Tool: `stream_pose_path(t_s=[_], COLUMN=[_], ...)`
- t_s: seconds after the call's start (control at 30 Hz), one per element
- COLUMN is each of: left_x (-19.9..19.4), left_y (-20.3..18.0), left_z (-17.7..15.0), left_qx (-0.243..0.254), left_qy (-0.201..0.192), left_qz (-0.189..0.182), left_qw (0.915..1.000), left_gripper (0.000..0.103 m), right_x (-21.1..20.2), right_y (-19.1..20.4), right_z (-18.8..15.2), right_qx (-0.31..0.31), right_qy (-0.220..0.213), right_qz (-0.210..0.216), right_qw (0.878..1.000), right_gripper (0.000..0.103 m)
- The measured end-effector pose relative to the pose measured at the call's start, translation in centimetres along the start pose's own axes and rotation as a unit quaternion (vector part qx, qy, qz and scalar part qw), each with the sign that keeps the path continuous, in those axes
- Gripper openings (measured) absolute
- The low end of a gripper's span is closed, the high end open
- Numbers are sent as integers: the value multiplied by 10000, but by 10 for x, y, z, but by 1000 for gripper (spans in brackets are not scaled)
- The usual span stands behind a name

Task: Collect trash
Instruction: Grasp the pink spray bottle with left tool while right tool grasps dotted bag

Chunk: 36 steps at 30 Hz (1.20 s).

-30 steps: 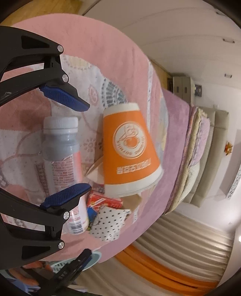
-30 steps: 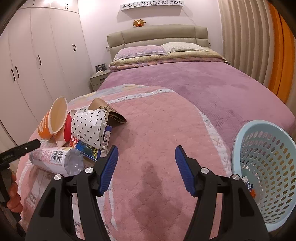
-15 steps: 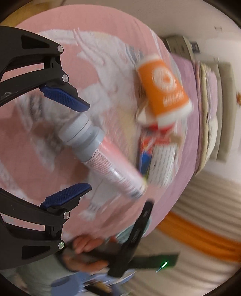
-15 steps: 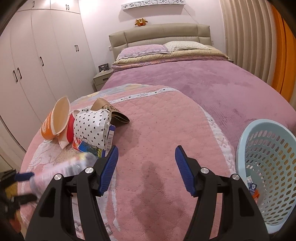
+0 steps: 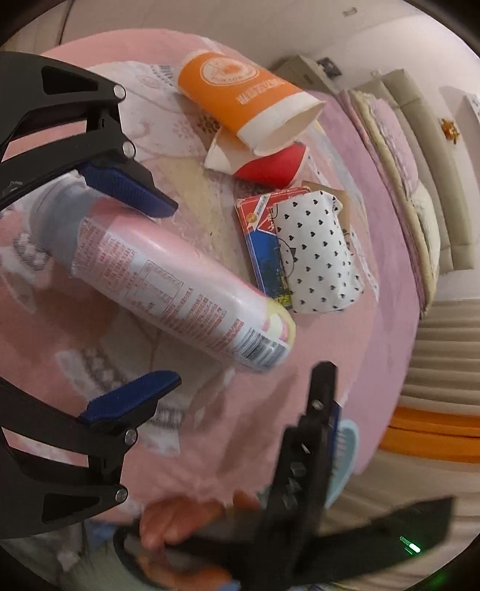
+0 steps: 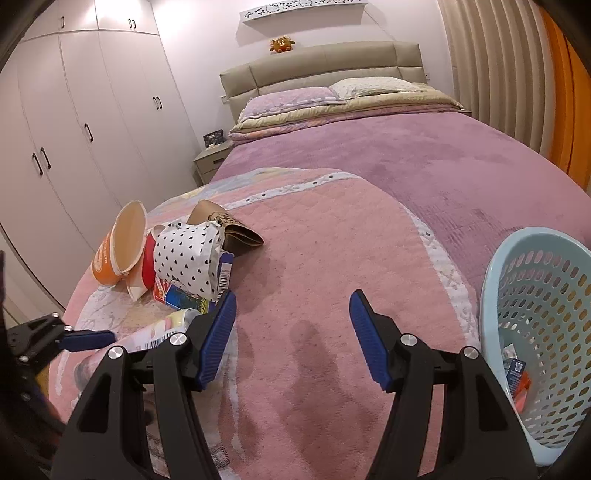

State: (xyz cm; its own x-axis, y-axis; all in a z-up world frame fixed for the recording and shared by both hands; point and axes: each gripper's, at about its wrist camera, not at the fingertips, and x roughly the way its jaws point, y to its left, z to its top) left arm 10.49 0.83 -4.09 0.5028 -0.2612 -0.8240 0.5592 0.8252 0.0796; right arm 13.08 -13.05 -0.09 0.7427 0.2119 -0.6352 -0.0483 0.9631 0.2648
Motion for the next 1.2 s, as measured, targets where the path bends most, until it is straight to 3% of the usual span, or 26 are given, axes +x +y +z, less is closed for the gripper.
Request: stream_pose_path(t_s=[0.1, 0.33, 0.5, 0.67, 0.87, 0.97, 1.0, 1.03, 1.2], left_x=[-3, -28, -44, -54, -54, -55, -55, -56, -55], left_y=[0, 14, 35, 56, 73, 75, 73, 71, 64], left_z=[-3, -32, -59, -82, -104, -103, -102, -100, -94], left_qx=[-156, -1158, -2065, -2673, -3322, -3341, -3306, -3271, -3243], left_qy=[-49, -248, -558, -738, -872, -888, -872, -851, -820], left_qz=[77, -78, -519, -218, -163, -143, -104, -48, 27], left_qw=[9998, 9929, 9755, 9605, 9390, 9382, 9397, 9411, 9424], left_gripper=[64, 52, 50, 50, 50, 50, 50, 50, 50], right_x=[-4, 2, 11, 31, 53, 58, 57, 56, 46], right_y=[3, 15, 44, 73, 90, 96, 97, 98, 84], right_z=[-1, 14, 32, 35, 28, 28, 27, 26, 21], right_qx=[-92, -173, -616, -1094, -1298, -1448, -1483, -1490, -1273], right_qy=[-97, 146, 164, 195, 329, 339, 311, 295, 324], right_qz=[144, 811, 773, 584, 514, 345, 300, 296, 488], right_qw=[9998, 9965, 9950, 9921, 9897, 9883, 9880, 9879, 9901], right_gripper=[60, 60, 60, 60, 60, 60, 55, 39, 14])
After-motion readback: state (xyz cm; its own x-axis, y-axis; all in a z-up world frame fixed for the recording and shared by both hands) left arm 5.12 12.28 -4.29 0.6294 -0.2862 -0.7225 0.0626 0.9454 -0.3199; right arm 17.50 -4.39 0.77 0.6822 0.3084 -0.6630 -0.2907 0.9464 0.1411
